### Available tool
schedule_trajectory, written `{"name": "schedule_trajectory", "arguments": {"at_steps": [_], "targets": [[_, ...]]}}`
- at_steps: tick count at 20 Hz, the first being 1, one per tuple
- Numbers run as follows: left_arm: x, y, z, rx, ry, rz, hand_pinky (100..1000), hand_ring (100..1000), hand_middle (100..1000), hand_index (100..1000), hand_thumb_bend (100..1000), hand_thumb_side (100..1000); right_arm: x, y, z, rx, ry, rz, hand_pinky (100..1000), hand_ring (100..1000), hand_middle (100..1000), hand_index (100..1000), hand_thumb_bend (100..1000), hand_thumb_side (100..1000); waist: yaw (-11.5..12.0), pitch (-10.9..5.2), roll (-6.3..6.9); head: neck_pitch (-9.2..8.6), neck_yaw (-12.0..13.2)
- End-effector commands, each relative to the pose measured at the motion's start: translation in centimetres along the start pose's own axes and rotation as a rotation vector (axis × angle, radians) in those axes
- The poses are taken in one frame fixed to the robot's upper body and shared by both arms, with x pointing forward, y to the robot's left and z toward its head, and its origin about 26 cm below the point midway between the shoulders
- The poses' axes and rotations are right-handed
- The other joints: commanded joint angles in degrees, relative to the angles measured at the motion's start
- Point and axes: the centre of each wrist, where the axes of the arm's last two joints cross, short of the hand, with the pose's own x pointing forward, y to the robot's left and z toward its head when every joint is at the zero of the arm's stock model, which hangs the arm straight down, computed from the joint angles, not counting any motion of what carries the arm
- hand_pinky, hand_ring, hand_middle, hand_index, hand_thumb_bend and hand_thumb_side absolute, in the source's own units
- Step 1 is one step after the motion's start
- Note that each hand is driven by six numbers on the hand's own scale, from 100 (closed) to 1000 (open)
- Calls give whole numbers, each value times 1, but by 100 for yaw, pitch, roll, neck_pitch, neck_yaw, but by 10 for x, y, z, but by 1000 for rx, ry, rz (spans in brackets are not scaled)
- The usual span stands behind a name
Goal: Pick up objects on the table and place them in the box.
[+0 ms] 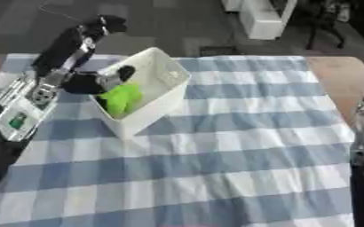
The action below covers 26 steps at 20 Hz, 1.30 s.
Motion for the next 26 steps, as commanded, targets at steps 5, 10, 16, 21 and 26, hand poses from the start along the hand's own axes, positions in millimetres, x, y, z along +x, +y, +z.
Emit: {"name": "schedule_trajectory", "arguments": {"at_steps": [5,10,16,21,26], "targets": [[69,27,15,282,-112,270,244,673,735,852,217,893,17,-15,-3,60,5,87,358,480,586,714,100,966,294,-246,-64,-195,-467],[75,27,18,423,-285,387,328,573,664,803,165,901,27,-26,3,76,23,149,352,481,590,717,100,964,557,-288,-169,-431,-699],[76,37,13,529,-433,460,458,495,578,710,100,902,32,-31,9,95,60,175,342,483,595,721,100,962,685,-295,-241,-656,-639],[75,32,19,581,-456,564,378,294,395,558,100,843,28,-27,7,106,70,150,343,483,596,721,100,962,638,-261,-221,-834,-581],[72,34,24,582,-420,622,377,284,386,554,100,841,25,-23,4,106,58,124,345,483,593,720,100,961,586,-228,-193,-891,-533]]}}
